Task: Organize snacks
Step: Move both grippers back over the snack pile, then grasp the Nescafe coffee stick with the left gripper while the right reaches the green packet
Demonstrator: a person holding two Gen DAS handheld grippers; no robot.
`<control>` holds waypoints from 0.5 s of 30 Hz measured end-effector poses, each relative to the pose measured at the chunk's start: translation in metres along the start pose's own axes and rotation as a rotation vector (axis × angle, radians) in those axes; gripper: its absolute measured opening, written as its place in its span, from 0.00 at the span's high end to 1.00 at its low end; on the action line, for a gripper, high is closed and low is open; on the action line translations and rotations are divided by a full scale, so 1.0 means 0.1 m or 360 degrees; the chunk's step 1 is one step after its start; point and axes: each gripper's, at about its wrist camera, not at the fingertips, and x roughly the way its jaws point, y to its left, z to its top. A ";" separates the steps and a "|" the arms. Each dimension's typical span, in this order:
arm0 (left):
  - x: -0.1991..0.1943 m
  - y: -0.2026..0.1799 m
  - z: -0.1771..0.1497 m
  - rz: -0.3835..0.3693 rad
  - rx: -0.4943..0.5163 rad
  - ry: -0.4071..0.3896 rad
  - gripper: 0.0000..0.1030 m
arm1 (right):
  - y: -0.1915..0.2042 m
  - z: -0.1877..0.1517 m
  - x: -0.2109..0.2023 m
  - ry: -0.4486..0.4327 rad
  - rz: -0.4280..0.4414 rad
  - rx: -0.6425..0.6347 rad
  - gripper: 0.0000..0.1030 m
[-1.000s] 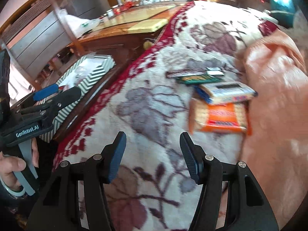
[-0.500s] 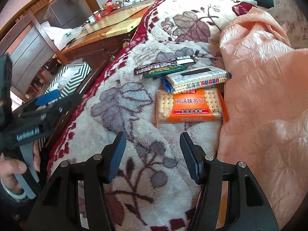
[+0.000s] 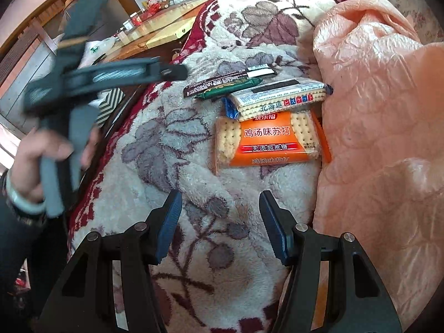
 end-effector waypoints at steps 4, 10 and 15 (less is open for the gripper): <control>0.35 -0.08 0.16 -0.0041 0.0094 0.0144 0.05 | -0.03 0.00 0.03 0.0012 0.0021 0.0017 0.44; 0.63 -0.21 0.26 -0.0072 0.0261 0.0247 0.03 | -0.08 0.02 0.13 0.0052 0.0053 0.0049 0.44; 0.68 -0.14 0.37 -0.0084 0.0183 0.0237 0.14 | -0.06 0.05 0.12 0.0021 0.0048 0.0024 0.44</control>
